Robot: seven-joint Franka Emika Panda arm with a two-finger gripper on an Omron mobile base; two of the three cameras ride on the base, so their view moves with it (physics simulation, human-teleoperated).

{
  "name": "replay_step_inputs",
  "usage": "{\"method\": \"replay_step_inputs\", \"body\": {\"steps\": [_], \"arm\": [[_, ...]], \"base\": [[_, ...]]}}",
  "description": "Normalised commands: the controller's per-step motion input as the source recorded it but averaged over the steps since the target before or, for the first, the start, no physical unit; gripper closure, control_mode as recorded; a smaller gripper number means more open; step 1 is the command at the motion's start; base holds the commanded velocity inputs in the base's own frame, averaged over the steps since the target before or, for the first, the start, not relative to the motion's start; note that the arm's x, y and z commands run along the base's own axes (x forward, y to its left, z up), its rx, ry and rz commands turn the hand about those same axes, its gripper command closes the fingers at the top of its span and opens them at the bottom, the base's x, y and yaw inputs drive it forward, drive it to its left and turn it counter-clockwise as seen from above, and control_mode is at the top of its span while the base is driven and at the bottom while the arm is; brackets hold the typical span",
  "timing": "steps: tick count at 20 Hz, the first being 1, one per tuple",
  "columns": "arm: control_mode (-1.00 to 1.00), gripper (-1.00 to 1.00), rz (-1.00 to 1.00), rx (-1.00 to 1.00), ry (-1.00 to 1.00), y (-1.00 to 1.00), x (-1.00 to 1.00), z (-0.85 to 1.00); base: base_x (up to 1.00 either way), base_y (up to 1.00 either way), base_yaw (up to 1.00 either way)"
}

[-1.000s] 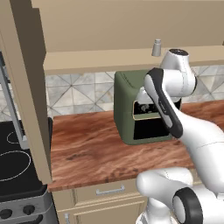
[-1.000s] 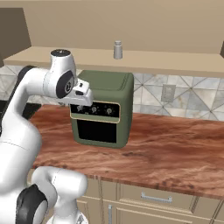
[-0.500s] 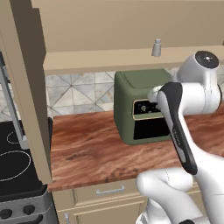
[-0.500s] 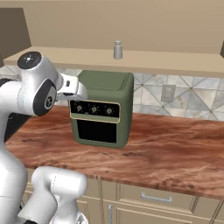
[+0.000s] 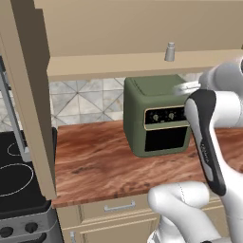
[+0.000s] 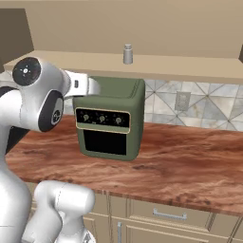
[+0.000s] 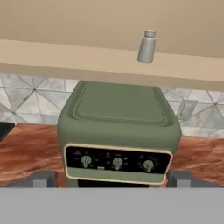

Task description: Retrieve the shaker from the cabinet and place it next the steak on a plate on the dining table.

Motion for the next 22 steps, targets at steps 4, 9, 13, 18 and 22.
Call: {"method": "replay_step_inputs", "body": {"steps": [4,9,13,18,22], "arm": [[-1.0,-1.0,-0.02,0.0,-0.16,-0.13,0.12,0.47],[-1.0,-1.0,0.0,0.0,-0.12,-0.18,0.19,0.36],[-1.0,-1.0,-0.03,0.0,0.0,-0.27,0.23,0.23],[-1.0,-1.0,-0.06,0.0,0.0,-0.18,0.24,0.25],[-1.0,-1.0,-0.02,0.0,0.0,-0.08,0.37,0.23]], "base": [[0.0,0.0,0.0],[0.0,0.0,0.0],[0.0,0.0,0.0],[0.0,0.0,0.0],[0.0,0.0,0.0]]}}
